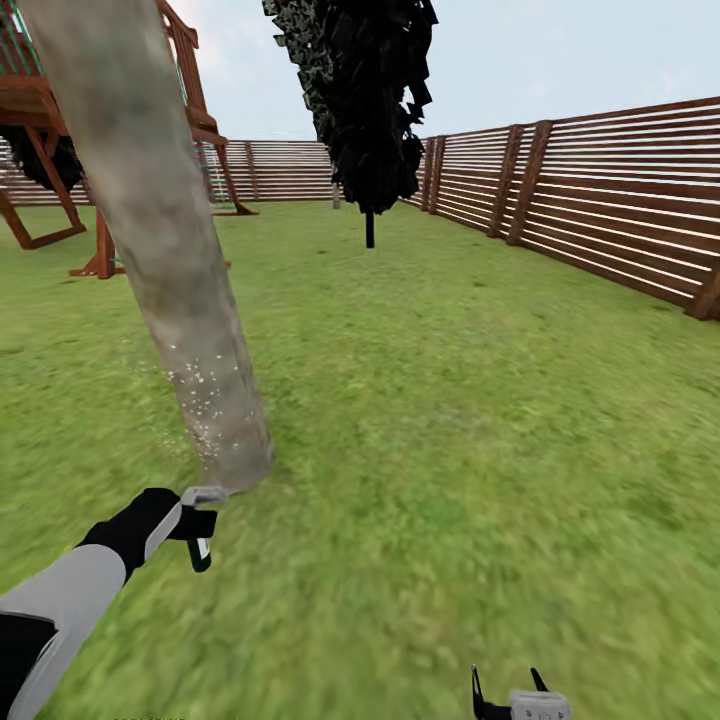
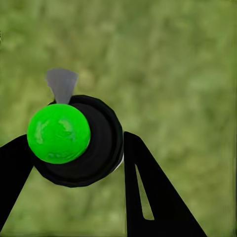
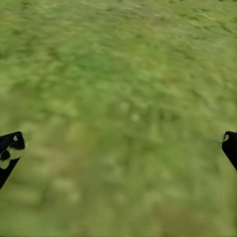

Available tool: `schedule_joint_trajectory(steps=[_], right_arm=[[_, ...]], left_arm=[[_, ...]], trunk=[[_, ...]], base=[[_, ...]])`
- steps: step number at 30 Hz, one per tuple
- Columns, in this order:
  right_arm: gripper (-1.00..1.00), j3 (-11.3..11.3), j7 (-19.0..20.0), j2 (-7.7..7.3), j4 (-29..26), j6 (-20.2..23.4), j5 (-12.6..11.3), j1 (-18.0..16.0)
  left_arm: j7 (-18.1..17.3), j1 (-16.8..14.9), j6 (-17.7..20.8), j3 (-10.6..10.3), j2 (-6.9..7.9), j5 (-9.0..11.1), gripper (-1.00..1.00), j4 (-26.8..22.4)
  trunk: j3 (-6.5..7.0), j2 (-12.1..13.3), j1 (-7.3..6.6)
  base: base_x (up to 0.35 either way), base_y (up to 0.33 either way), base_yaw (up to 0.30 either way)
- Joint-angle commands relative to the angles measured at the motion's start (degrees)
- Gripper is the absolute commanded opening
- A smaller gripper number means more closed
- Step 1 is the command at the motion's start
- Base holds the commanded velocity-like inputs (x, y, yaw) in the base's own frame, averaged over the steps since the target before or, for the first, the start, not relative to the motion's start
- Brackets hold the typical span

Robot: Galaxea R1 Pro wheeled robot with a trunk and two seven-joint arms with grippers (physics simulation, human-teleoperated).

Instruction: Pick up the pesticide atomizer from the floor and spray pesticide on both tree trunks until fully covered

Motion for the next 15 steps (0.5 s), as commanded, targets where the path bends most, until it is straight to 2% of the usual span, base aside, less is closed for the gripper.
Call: schedule_joint_trajectory(steps=[1,6,13,15], right_arm=[[1.00,0.00,0.00,0.00,0.00,0.00,0.00,0.00],[1.00,0.00,0.00,0.00,0.00,0.00,0.00,0.00],[1.00,0.00,0.00,0.00,0.00,0.00,0.02,0.00],[1.00,0.00,0.00,0.00,0.00,0.00,0.03,0.00]], left_arm=[[0.00,0.00,0.00,0.02,0.00,-0.01,-1.00,0.04],[0.00,0.00,0.00,0.04,0.09,-0.01,-1.00,0.09],[0.00,0.00,0.00,0.04,0.11,-0.01,-1.00,0.02],[0.00,0.00,0.00,0.08,0.17,-0.01,-1.00,0.05]], trunk=[[-0.02,0.00,0.00],[-0.12,0.00,0.00],[-0.12,0.00,0.00],[-0.12,0.00,0.00]], base=[[0.126,-0.271,0.265],[0.132,-0.271,0.239],[0.135,-0.271,0.016],[0.135,-0.271,0.144]])
